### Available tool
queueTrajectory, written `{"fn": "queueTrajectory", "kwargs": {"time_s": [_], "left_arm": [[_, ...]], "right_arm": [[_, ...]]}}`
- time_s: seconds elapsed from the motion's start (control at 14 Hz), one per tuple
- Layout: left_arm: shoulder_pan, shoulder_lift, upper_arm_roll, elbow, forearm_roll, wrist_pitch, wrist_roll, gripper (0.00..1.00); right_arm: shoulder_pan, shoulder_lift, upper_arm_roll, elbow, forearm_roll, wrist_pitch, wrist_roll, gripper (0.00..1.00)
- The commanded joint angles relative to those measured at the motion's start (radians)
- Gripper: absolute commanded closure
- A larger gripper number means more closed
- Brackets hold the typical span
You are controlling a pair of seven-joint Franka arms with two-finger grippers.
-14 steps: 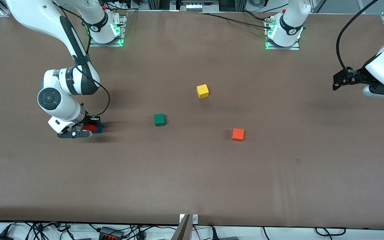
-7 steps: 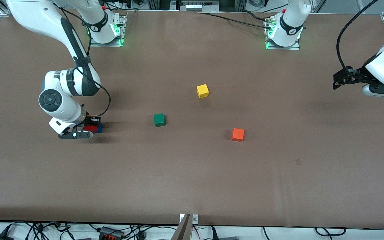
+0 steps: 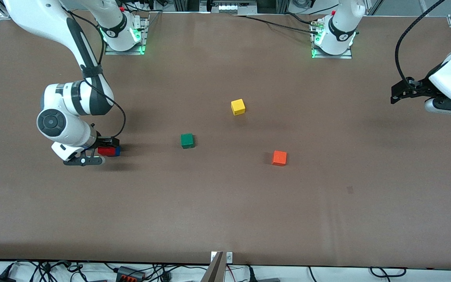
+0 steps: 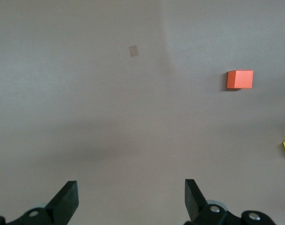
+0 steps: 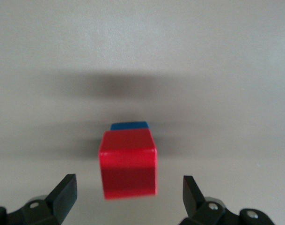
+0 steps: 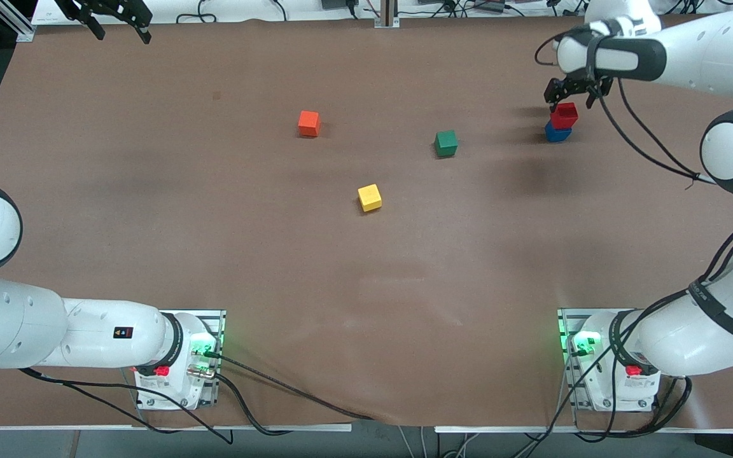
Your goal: Pass red block to right arm, stack on blue
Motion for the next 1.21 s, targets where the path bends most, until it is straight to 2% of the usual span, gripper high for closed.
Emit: {"fn": "queueTrajectory", "kwargs": {"time_s": [0.0,0.5,0.79,1.0,1.14], "left_arm": [[0.009,-0.001,-0.008,0.019,0.024,-0.021,-0.011,0.00],[0.010,-0.001,-0.001,0.019,0.024,-0.021,-0.011,0.00],[0.010,-0.001,-0.001,0.019,0.024,-0.021,-0.011,0.00],[0.010,-0.001,-0.001,0.019,0.022,-0.020,-0.011,0.00],[0.010,-0.001,-0.001,0.019,0.024,-0.020,-0.011,0.00]], "right_arm": [[-0.011,-0.027,0.004,0.126,0.016,-0.193,0.015,0.00],[-0.050,-0.073,-0.011,0.364,0.027,-0.356,0.007,0.00],[-0.086,-0.104,-0.016,0.389,0.103,-0.382,0.004,0.00],[-0.090,-0.116,-0.022,0.400,0.099,-0.382,0.000,0.00],[-0.106,-0.144,-0.030,0.448,0.102,-0.384,0.001,0.00]]}}
